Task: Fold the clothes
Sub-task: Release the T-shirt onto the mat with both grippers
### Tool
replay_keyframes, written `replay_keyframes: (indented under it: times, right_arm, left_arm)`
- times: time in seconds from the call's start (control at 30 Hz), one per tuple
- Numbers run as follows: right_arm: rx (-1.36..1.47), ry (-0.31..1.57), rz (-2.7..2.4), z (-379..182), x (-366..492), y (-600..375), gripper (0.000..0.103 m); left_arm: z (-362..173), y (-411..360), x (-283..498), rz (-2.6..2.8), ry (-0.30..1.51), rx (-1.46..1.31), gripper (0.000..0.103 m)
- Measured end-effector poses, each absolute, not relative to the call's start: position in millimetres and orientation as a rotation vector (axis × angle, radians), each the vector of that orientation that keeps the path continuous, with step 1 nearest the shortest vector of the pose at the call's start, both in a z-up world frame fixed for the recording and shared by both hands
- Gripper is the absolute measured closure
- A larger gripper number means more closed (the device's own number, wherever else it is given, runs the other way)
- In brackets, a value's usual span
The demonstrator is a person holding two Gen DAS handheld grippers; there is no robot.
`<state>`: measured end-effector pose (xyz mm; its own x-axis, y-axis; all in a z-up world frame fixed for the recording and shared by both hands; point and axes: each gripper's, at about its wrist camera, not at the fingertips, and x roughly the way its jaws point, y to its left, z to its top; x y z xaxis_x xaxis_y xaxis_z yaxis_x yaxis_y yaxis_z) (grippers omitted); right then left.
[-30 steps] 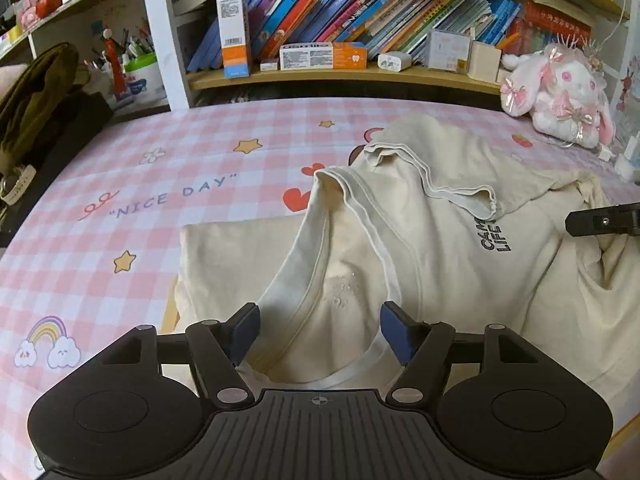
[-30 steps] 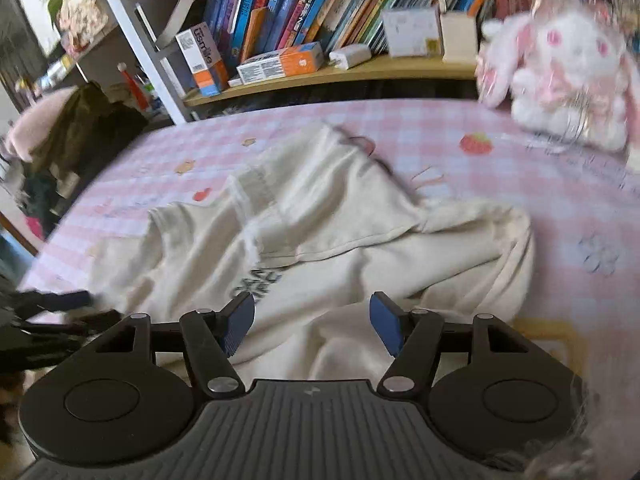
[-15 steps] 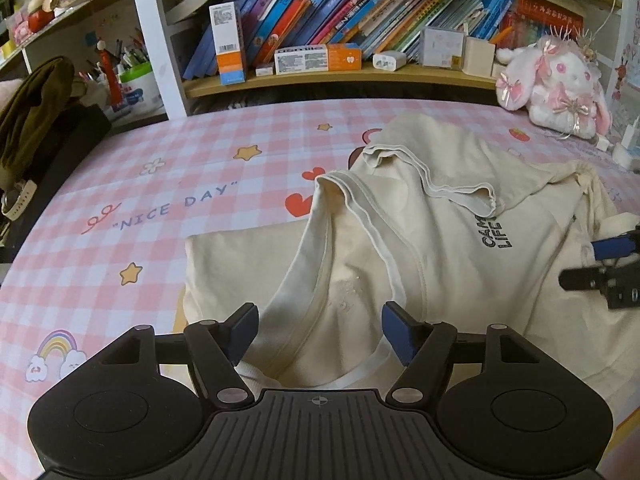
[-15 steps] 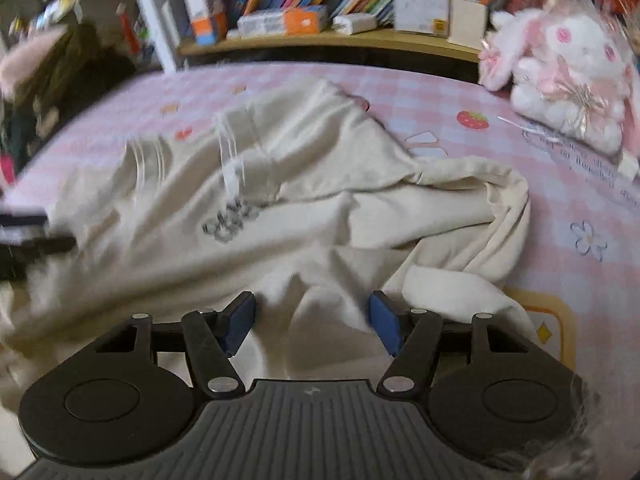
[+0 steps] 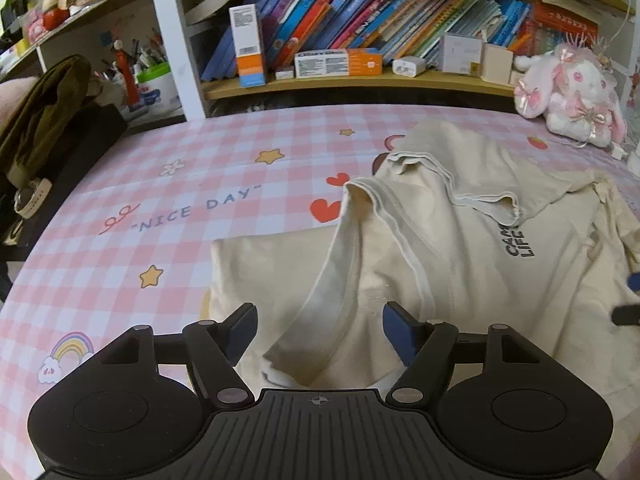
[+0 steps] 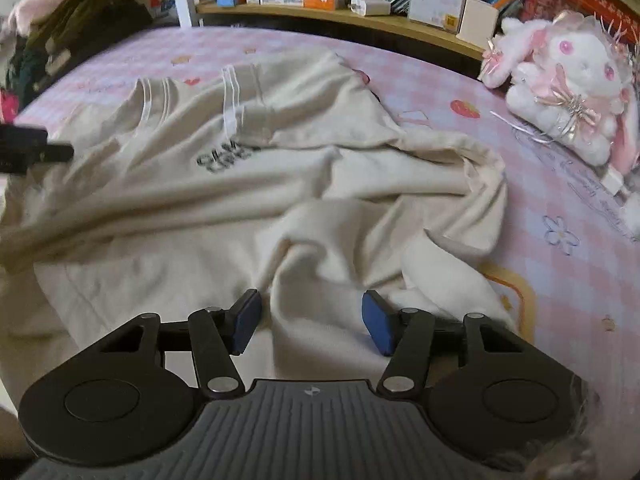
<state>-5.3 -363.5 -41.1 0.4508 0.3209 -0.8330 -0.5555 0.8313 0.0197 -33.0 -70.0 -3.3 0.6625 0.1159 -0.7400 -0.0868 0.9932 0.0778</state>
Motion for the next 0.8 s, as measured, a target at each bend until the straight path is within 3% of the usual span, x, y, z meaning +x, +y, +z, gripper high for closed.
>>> replay_keyframes:
  times: [0.1, 0.33, 0.67, 0.8]
  right_arm:
    - [-0.271, 0.996, 0.533, -37.2, -6.4, -369.0, 0.051]
    - [-0.185, 0.872, 0.584, -2.4, -8.4, -361.0, 0.052]
    - [-0.253, 0.920, 0.692, -18.8, -17.5, -324.6, 0.052]
    - [-0.316, 0.858, 0.758, -10.5, -2.0, -312.0, 0.051]
  left_arm:
    - [-3.3, -68.2, -31.9, 0.123, 0.832, 0.038, 0.032]
    - [-8.7, -69.0, -25.6, 0.128, 0.837, 0.045, 0.032]
    - [-1.2, -56.0, -53.9, 0.108, 0.843, 0.020, 0.032]
    - [3.3, -46.9, -70.1, 0.097, 0.844, 0.000, 0.032]
